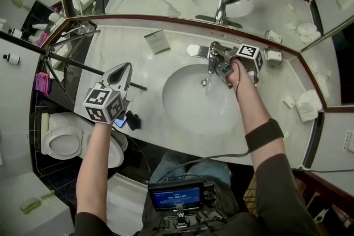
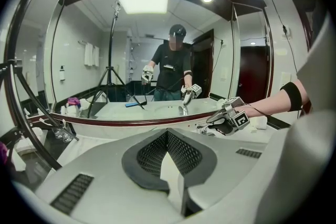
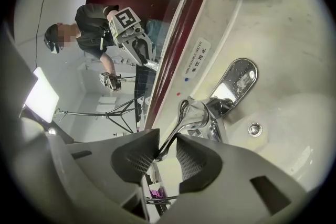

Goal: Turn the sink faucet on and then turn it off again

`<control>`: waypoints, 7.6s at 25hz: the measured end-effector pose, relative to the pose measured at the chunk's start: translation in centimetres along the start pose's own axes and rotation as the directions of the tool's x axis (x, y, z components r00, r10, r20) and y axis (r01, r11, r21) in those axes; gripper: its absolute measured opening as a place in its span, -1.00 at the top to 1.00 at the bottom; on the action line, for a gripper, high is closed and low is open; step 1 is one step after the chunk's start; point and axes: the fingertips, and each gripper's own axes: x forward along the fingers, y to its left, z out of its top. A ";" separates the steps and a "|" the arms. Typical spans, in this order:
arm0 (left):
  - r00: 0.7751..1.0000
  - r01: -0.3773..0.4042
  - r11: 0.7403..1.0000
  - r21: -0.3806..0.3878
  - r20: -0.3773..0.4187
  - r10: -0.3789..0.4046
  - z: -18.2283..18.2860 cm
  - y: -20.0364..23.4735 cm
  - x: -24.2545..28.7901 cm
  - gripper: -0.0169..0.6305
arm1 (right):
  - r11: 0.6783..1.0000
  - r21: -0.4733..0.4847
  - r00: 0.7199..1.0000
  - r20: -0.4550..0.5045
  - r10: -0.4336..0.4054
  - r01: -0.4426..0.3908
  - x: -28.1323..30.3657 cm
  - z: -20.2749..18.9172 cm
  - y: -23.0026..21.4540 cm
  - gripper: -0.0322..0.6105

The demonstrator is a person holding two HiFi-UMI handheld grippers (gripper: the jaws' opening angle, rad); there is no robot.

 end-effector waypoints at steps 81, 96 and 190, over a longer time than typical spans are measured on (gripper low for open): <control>0.988 0.106 0.993 -0.042 0.118 -0.101 5.2 -3.5 -0.8 0.76 | 0.722 -0.351 0.754 0.553 -0.355 0.597 -45.4 10.7 -19.6 0.88; 0.926 0.370 0.876 0.308 -0.052 -0.373 -0.3 -12.5 9.7 0.02 | 0.748 -0.346 0.772 0.541 -0.334 0.566 -44.3 8.9 -20.3 0.88; 0.981 0.049 0.486 0.873 -0.135 0.143 -7.7 -26.3 19.5 0.95 | 0.810 -0.381 0.848 0.470 -0.245 0.445 -41.0 4.2 -22.5 0.88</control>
